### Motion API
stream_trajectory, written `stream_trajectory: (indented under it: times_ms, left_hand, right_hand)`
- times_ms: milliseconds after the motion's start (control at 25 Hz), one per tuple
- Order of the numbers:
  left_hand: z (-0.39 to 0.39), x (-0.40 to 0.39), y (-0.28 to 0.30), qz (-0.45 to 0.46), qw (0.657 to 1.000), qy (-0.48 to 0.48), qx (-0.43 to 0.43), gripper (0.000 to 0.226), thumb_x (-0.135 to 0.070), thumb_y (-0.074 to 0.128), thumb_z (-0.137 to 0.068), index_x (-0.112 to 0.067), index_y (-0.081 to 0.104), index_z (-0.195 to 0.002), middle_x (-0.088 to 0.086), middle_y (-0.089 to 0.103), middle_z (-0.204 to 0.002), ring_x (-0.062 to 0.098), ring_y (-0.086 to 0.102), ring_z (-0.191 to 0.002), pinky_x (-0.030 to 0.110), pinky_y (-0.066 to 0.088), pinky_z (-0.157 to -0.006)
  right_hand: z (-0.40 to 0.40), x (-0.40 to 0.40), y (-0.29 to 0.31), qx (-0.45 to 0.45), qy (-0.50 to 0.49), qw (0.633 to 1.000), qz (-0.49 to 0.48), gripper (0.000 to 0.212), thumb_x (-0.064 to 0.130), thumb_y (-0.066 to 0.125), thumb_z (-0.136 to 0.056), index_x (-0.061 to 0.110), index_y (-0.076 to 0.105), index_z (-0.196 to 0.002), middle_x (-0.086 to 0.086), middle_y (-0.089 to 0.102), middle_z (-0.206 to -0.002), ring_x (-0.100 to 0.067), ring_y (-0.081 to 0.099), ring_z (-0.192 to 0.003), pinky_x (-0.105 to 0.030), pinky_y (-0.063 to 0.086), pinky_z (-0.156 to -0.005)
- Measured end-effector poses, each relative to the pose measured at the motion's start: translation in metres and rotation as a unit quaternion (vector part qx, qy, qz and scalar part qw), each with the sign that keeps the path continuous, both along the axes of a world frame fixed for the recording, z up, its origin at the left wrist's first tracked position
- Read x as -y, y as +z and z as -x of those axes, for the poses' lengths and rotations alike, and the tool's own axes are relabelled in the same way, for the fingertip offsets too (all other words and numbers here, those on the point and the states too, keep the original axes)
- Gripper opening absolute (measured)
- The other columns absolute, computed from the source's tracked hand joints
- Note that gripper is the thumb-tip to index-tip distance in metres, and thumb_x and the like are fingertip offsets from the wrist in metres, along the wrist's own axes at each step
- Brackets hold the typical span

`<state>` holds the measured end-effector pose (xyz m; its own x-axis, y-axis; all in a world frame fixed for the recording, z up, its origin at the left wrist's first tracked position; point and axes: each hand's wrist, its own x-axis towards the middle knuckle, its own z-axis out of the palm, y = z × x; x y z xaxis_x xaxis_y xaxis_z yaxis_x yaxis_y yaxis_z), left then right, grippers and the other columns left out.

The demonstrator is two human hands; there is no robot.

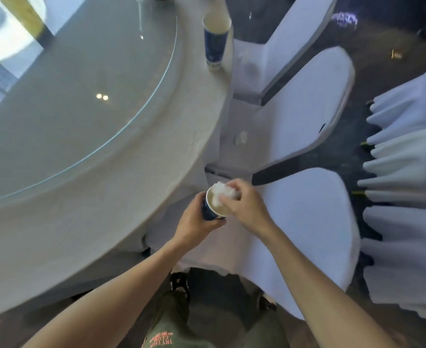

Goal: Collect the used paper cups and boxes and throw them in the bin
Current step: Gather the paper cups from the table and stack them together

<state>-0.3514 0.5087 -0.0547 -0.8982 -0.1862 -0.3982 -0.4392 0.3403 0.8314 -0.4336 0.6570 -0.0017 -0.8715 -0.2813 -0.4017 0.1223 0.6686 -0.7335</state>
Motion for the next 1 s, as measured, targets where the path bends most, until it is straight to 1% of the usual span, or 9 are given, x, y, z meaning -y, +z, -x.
stream_trajectory:
  times_ms: [80,160,240,320,480,640,720,840,1000]
  left_hand:
    - [0.002,-0.024,0.021,-0.001,0.999,0.026,-0.037,0.071,-0.029,0.092,-0.071,-0.032,0.055,-0.131,-0.019,0.068,-0.118,-0.005,0.065,-0.105,0.016,0.051,-0.083]
    - [-0.002,-0.06,0.045,0.005,0.996,0.055,-0.071,0.068,-0.018,0.091,-0.073,-0.026,0.056,-0.131,-0.016,0.069,-0.115,-0.01,0.066,-0.099,0.01,0.049,-0.077]
    - [-0.009,-0.089,0.055,0.007,0.992,0.089,-0.084,0.066,-0.014,0.09,-0.075,-0.021,0.057,-0.132,-0.015,0.07,-0.114,-0.011,0.066,-0.098,0.007,0.048,-0.076]
    - [-0.018,-0.13,0.067,0.004,0.984,0.141,-0.106,0.066,-0.014,0.091,-0.075,-0.021,0.057,-0.131,-0.015,0.071,-0.111,-0.011,0.066,-0.099,0.007,0.048,-0.077]
    - [-0.023,-0.21,0.081,0.014,0.974,0.187,-0.126,0.065,-0.018,0.092,-0.074,-0.023,0.057,-0.129,-0.024,0.07,-0.108,-0.005,0.068,-0.098,0.01,0.051,-0.078]
    - [-0.016,-0.25,0.086,0.023,0.963,0.229,-0.143,0.067,-0.02,0.092,-0.073,-0.023,0.055,-0.128,-0.008,0.07,-0.117,-0.003,0.066,-0.104,0.009,0.05,-0.08]
    - [-0.01,-0.251,0.082,0.037,0.957,0.252,-0.138,0.07,-0.024,0.093,-0.071,-0.027,0.055,-0.13,-0.007,0.068,-0.12,-0.001,0.065,-0.107,0.014,0.053,-0.084]
    - [0.006,-0.244,0.068,0.047,0.947,0.294,-0.123,0.077,-0.041,0.094,-0.064,-0.038,0.055,-0.131,-0.008,0.067,-0.123,0.008,0.066,-0.112,0.032,0.056,-0.093]
    - [0.049,-0.235,0.044,0.04,0.921,0.373,-0.1,0.079,-0.043,0.095,-0.06,-0.032,0.058,-0.13,-0.005,0.065,-0.121,0.009,0.064,-0.109,0.034,0.056,-0.092]
  right_hand:
    - [-0.003,-0.023,0.022,-0.025,0.136,0.988,-0.065,0.039,0.04,0.064,-0.096,0.02,0.065,-0.129,0.003,0.063,-0.125,-0.016,0.063,-0.107,-0.034,0.055,-0.089]
    - [-0.002,-0.058,0.046,-0.069,0.197,0.976,-0.064,0.039,0.038,0.06,-0.099,0.018,0.063,-0.134,0.002,0.063,-0.133,-0.019,0.062,-0.117,-0.034,0.053,-0.094]
    - [0.0,-0.086,0.061,-0.086,0.225,0.97,-0.039,0.037,0.033,0.059,-0.1,0.018,0.065,-0.134,0.002,0.064,-0.135,-0.019,0.062,-0.119,-0.035,0.053,-0.097]
    - [0.0,-0.124,0.075,-0.099,0.282,0.954,-0.03,0.031,0.029,0.058,-0.101,0.016,0.07,-0.127,0.001,0.066,-0.132,-0.019,0.064,-0.116,-0.037,0.054,-0.097]
    - [0.006,-0.202,0.092,-0.113,0.342,0.932,-0.045,0.029,0.029,0.056,-0.101,0.017,0.072,-0.122,0.001,0.067,-0.129,-0.02,0.063,-0.115,-0.037,0.053,-0.097]
    - [0.034,-0.248,0.104,-0.096,0.346,0.932,-0.047,0.029,0.032,0.054,-0.102,0.02,0.073,-0.121,0.003,0.067,-0.122,-0.016,0.062,-0.113,-0.036,0.053,-0.098]
    - [0.056,-0.25,0.107,-0.093,0.34,0.934,-0.052,0.03,0.033,0.054,-0.1,0.022,0.073,-0.12,0.005,0.068,-0.121,-0.015,0.061,-0.115,-0.037,0.053,-0.098]
    - [0.097,-0.237,0.106,-0.1,0.371,0.921,-0.068,0.032,0.032,0.054,-0.102,0.021,0.069,-0.128,0.002,0.068,-0.128,-0.017,0.062,-0.119,-0.036,0.052,-0.101]
    - [0.158,-0.213,0.095,-0.105,0.424,0.895,-0.091,0.04,0.033,0.055,-0.104,0.02,0.059,-0.141,0.001,0.057,-0.144,-0.019,0.056,-0.13,-0.036,0.047,-0.108]
